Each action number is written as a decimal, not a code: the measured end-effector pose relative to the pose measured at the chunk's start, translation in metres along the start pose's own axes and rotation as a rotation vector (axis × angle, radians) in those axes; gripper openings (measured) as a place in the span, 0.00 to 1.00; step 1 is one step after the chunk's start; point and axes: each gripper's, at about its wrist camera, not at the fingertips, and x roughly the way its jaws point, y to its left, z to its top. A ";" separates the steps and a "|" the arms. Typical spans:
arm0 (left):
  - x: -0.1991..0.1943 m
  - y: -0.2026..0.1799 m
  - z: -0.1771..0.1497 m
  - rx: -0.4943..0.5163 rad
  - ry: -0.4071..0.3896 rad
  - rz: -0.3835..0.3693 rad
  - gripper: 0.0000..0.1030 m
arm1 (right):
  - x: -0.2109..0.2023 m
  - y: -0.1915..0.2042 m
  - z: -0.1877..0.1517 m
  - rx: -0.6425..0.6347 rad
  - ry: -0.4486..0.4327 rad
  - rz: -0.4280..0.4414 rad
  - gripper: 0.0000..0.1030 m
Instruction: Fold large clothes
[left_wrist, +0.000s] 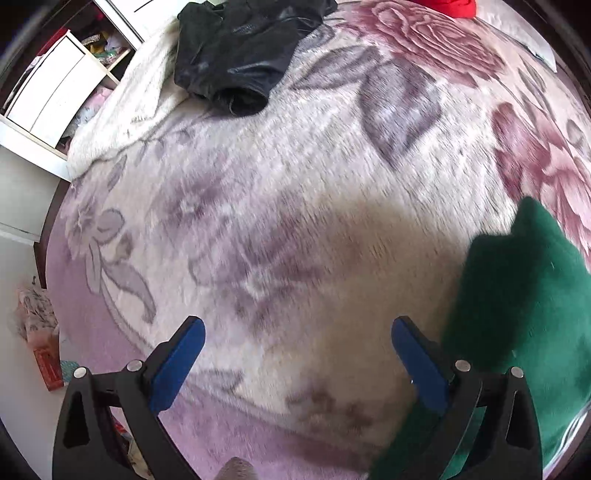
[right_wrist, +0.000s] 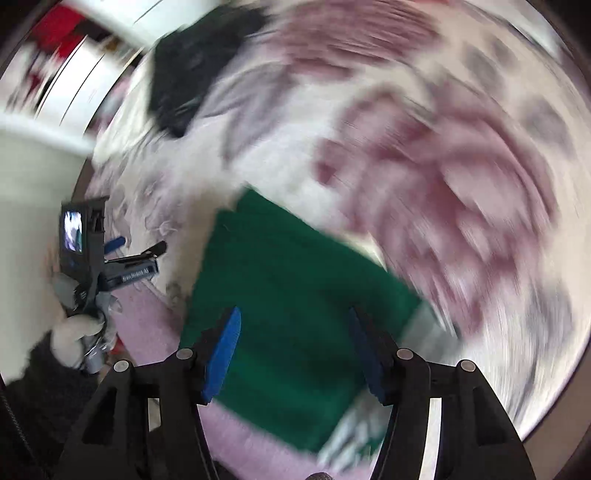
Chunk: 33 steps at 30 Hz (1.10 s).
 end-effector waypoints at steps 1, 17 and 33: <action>0.002 0.002 0.002 -0.001 -0.001 -0.006 1.00 | 0.024 0.017 0.024 -0.072 0.028 -0.017 0.61; 0.036 0.022 -0.004 -0.039 0.061 -0.098 1.00 | 0.193 -0.013 0.104 0.351 0.410 0.288 0.39; 0.051 -0.102 0.067 0.240 -0.007 -0.108 1.00 | 0.008 -0.161 -0.084 0.643 0.012 0.019 0.55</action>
